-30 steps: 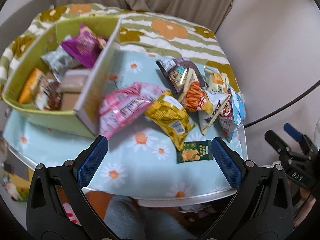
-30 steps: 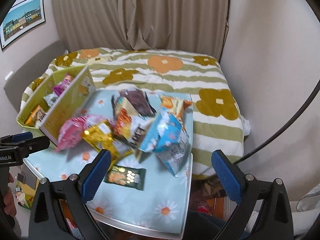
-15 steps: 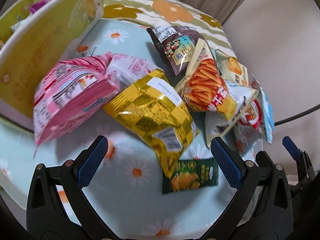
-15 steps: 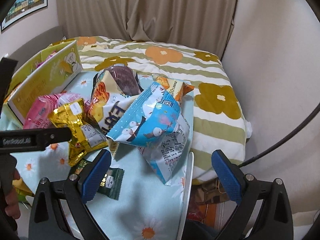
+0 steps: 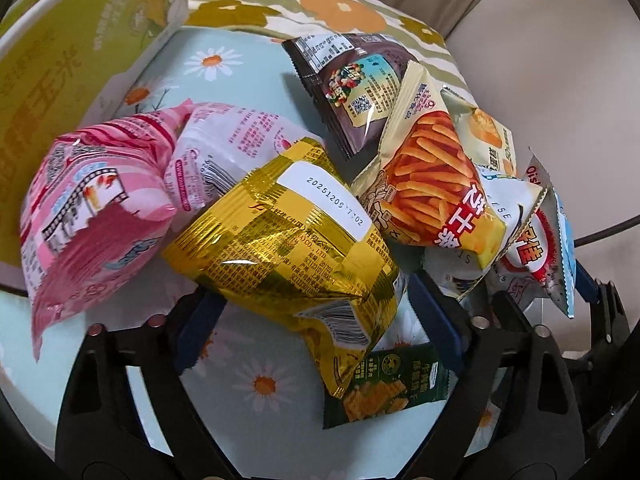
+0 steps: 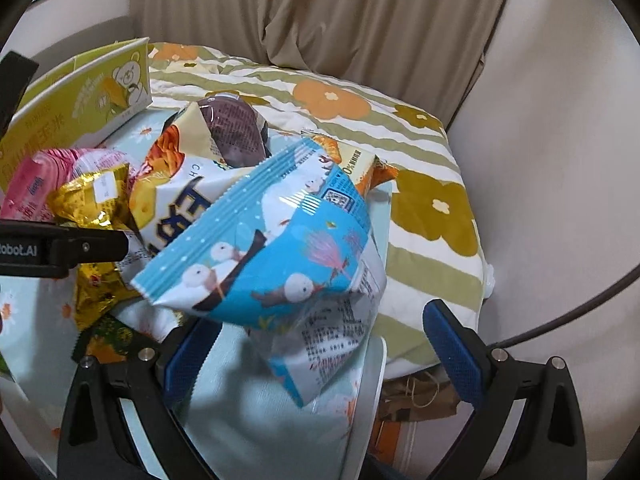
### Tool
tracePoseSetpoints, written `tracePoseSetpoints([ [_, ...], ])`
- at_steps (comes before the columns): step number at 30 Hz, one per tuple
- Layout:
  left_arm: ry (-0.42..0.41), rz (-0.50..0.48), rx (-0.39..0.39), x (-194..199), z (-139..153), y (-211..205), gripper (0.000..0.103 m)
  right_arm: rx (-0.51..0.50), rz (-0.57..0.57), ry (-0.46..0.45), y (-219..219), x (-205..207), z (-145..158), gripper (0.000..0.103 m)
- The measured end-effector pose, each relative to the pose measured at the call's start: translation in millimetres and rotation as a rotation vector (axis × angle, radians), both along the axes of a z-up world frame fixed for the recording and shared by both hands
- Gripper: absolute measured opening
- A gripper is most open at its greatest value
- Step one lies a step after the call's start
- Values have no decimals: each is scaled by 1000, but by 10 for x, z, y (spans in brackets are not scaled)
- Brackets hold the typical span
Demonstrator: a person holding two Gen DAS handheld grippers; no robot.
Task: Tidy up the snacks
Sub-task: 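Grasp the gold bag with the left tool while the right tool grasps the blue snowman bag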
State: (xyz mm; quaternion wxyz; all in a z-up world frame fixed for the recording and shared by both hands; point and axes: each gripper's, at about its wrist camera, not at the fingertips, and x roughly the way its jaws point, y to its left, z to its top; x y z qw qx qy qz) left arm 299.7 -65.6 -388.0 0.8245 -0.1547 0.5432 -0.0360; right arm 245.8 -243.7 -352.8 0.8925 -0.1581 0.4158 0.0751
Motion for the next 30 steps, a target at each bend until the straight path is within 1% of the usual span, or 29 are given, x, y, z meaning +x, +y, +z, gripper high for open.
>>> tracePoseSetpoints([
  [3,6,-10,-13,21,-33,-7,76,-33,17,-9,48,37,-39,100],
  [4,6,-12,-18,31,-32,-12,72,-42,24,-7,64,49,-53,100],
  [7,8,-22,-19,71,-30,-50,67,-76,28,-5,94,86,-87,100],
  [13,20,-32,-32,45,2,-51,63,-77,38,1,103,165,-71,100],
  [19,17,-49,-27,-34,59,-37,62,-69,53,2,122,233,-79,99],
  [21,15,-50,-28,-59,72,-31,62,-67,63,6,131,256,-92,96],
  [23,13,-52,-27,-73,83,-31,62,-66,71,16,158,254,-107,87],
  [26,9,-56,-17,-101,105,-31,62,-79,70,17,201,236,-123,82],
  [30,-1,-61,-15,-124,148,-40,62,-64,50,16,177,210,-89,76],
])
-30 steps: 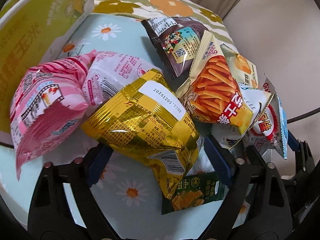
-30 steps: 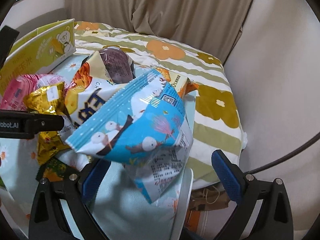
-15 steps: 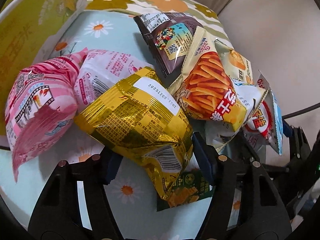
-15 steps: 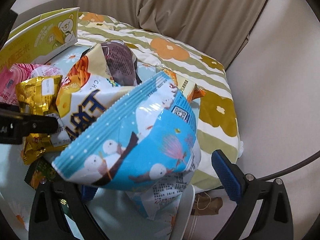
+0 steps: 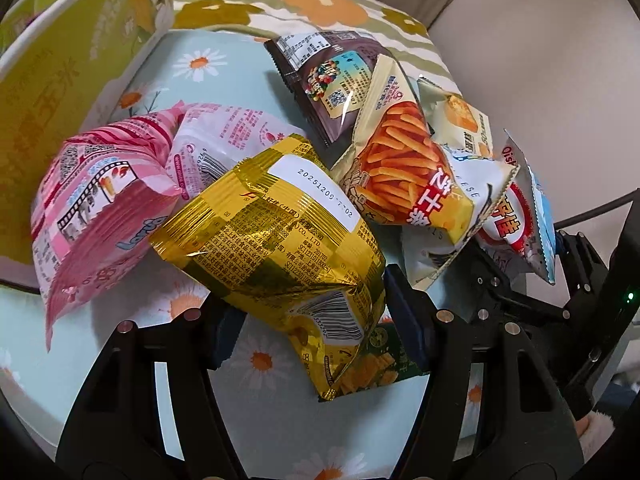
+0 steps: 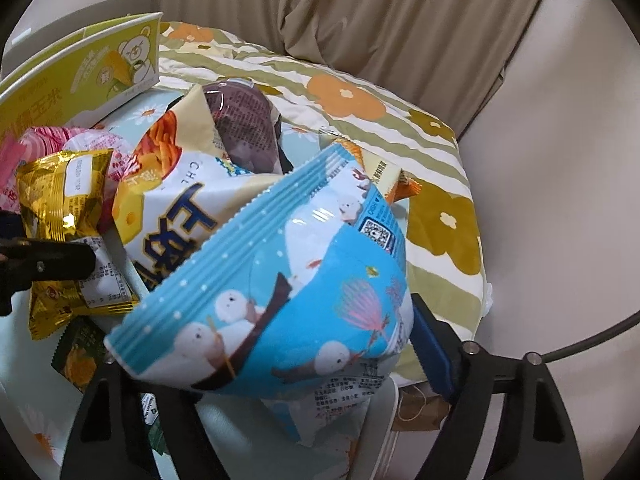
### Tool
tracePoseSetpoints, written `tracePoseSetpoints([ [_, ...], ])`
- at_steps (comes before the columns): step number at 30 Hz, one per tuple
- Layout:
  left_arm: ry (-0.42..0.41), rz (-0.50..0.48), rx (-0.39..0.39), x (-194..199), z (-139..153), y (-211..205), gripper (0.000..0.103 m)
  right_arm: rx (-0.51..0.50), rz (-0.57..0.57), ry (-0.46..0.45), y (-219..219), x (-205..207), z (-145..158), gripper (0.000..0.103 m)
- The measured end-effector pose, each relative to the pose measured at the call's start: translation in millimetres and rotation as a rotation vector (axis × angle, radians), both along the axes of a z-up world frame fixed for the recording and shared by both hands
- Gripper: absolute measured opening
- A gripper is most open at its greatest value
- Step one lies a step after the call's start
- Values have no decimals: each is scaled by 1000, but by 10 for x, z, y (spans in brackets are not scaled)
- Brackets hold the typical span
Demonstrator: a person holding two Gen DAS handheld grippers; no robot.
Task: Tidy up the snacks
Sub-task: 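Grasp the gold bag with the left tool while the right tool grasps the blue snowman bag, then drop the gold bag into the green box with the left tool while the right holds the blue bag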
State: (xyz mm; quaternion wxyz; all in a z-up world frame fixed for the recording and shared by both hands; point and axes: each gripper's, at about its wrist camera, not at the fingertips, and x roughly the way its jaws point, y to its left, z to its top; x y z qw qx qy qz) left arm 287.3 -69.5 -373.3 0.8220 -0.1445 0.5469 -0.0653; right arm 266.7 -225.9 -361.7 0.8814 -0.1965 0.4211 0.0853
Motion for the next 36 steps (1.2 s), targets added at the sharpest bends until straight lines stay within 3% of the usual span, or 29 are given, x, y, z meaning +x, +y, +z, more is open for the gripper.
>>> tracePoseSetpoints([
  [8,-28,-20,3,-107,118,-26,62,49,-26,-2,-83,-93,91,58],
  [15,-70,-34,8,-247,349,-61,62,104,-54,-25,-129,-248,317,55],
  [26,-202,-33,19,-571,1131,-2,62,162,-48,-56,-99,-591,989,55],
  [36,-295,55,60,-784,1807,615,62,261,71,-71,356,-659,1645,55],
])
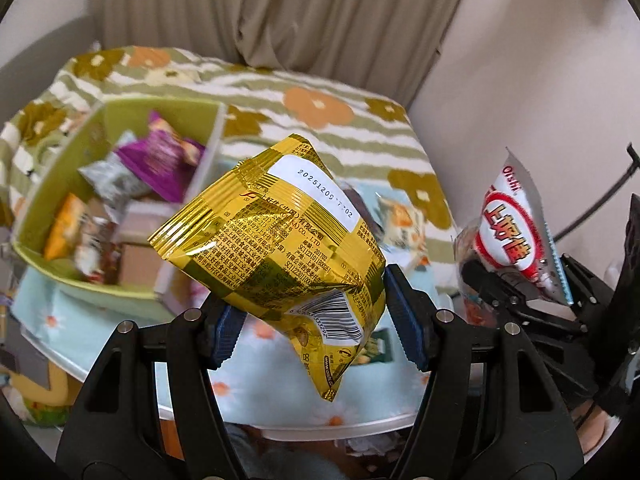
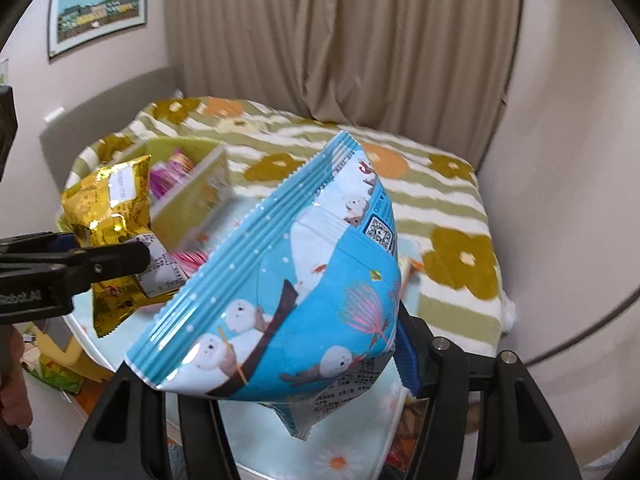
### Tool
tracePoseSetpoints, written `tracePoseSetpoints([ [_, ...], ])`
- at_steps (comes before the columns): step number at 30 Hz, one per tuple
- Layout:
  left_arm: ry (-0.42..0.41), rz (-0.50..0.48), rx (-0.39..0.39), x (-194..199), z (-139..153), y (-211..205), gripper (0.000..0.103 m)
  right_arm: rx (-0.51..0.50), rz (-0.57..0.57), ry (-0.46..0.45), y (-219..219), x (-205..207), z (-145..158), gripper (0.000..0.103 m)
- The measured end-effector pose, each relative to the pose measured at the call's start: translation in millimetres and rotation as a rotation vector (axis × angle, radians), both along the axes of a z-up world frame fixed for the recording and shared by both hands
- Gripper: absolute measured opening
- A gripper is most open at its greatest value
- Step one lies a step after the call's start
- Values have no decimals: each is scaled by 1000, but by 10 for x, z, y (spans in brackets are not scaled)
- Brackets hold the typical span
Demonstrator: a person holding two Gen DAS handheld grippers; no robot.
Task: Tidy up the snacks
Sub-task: 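Drop the gold bag into the green box with the left tool while the right holds the blue bag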
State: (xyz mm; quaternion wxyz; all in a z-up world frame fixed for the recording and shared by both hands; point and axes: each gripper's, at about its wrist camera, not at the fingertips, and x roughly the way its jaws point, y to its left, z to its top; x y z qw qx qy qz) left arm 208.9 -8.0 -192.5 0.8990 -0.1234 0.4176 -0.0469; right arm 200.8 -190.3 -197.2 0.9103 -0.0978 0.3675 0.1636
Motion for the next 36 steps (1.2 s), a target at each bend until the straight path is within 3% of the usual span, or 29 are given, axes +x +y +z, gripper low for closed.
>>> tracePoseSetpoints([
  [6,-26,63,6,24,219,636,62,50,88,-32,533,87,254,55],
  [12,-10,77,30,188,242,1269,62,85,150,-33,1229,269,403,55],
  [20,80,26,31,634,-45,2014,62,119,141,40,2046,629,337,55],
  [31,198,-116,34,1036,-578,2230,62,104,46,135,2535,952,55,55],
  [33,222,-137,45,1064,-656,2228,70,98,27,145,2568,980,24,55],
  [35,230,-146,58,1042,-702,2232,100,94,7,155,2593,1011,-2,55],
  [36,226,-147,65,1028,-706,2247,103,91,-2,162,2596,1017,-16,55],
])
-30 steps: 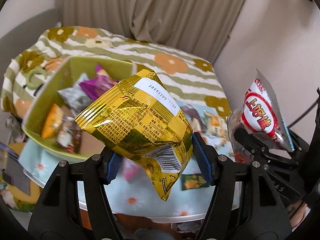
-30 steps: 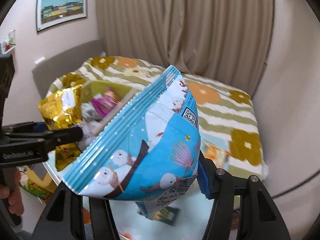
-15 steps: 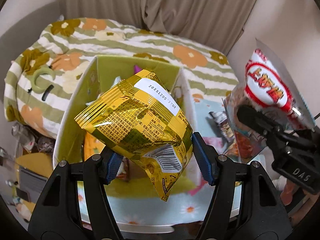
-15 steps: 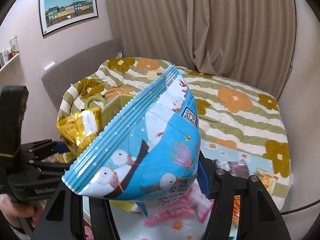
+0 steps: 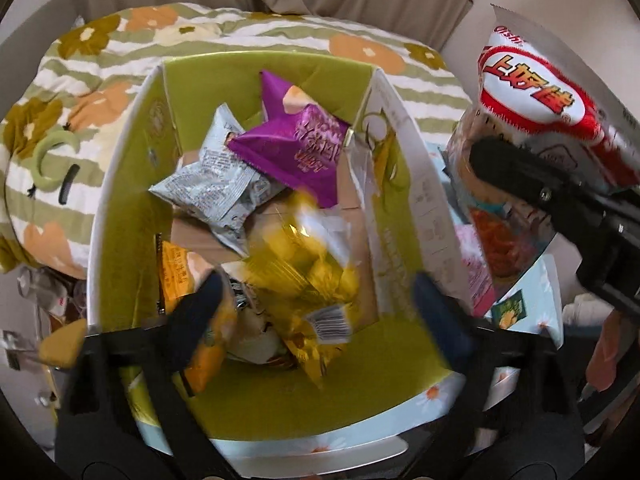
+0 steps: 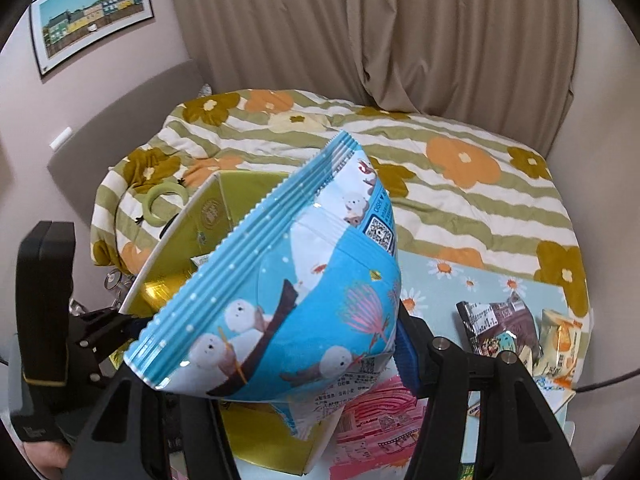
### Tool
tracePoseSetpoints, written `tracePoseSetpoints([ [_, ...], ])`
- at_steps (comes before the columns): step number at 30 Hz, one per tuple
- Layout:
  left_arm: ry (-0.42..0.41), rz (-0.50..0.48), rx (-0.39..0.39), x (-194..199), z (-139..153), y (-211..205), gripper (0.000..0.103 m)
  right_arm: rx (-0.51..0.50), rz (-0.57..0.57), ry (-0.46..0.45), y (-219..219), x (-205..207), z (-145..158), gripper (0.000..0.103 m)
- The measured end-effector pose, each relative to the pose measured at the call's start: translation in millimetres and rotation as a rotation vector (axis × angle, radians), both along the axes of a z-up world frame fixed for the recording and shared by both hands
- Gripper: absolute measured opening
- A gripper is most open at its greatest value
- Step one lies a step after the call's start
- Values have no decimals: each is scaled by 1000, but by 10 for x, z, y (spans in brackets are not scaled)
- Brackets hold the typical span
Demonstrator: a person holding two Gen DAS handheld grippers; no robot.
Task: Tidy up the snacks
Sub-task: 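Drop the gold bag into the green box with the left tool while the right holds the blue bag, then lower the blue snowman bag into the green box and open the right tool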
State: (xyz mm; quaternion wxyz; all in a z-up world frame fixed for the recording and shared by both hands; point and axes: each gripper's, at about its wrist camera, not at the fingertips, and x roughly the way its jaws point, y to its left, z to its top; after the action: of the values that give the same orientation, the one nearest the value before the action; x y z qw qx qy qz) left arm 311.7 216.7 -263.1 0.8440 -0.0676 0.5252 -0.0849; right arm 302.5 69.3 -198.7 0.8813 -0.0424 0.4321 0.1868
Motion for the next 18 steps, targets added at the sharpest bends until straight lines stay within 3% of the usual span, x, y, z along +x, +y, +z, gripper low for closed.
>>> tracePoseSetpoints([
  [10,-36,37,33,-188,177,437,102,-36,-9,22,142,-33,-7,55],
  [18,-56,78,39,-137,266,733,102,-59,-12,91,366,253,-162,56],
])
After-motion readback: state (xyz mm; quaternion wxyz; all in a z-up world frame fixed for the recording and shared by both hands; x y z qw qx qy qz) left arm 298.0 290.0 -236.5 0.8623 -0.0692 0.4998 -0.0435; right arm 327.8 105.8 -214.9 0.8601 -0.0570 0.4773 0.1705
